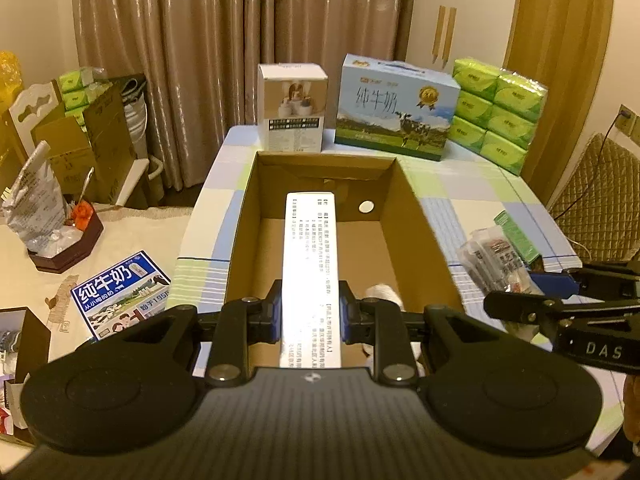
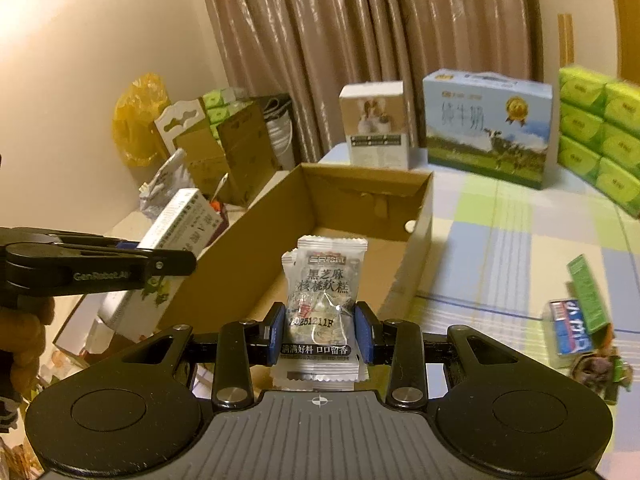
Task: Organize objects
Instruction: 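Carry medicine box and snack packet into the cardboard box and release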
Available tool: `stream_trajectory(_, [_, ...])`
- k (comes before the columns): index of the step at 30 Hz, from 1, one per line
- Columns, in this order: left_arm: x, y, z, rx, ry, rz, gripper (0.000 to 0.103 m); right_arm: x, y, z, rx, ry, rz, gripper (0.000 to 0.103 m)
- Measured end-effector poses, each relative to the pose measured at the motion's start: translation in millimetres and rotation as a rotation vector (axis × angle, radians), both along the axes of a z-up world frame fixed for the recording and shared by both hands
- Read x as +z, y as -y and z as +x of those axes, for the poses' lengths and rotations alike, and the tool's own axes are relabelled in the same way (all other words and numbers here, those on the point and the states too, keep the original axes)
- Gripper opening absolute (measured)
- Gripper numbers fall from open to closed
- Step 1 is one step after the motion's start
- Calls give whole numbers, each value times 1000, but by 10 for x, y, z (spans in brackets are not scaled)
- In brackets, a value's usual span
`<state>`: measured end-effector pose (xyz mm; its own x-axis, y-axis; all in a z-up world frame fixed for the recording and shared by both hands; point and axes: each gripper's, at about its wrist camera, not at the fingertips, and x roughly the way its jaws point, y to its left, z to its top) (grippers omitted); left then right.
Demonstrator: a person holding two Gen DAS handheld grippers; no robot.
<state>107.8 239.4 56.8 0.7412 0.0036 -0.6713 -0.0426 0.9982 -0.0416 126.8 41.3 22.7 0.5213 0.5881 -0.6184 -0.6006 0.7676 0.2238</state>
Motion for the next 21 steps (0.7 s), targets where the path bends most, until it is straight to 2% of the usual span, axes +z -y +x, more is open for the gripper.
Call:
stream_trajectory(16, [-423,-184,499,-28,-62,-9,21,-342,-296,302,-15,-61,-10,34])
stream_trajectory(18, [-458,-195,530,-20,-61,3,25,-357,-316,322,-16,-68,-10,34])
stream_trajectory(19, [-463,-207,540,-19,-61,2,30,-365,-318,328,-17,-70,-11,34])
stream_trajectory(21, [-456,-236,523,-12,-55,-7,31,-372,-331,335,-18,-71,-11,34])
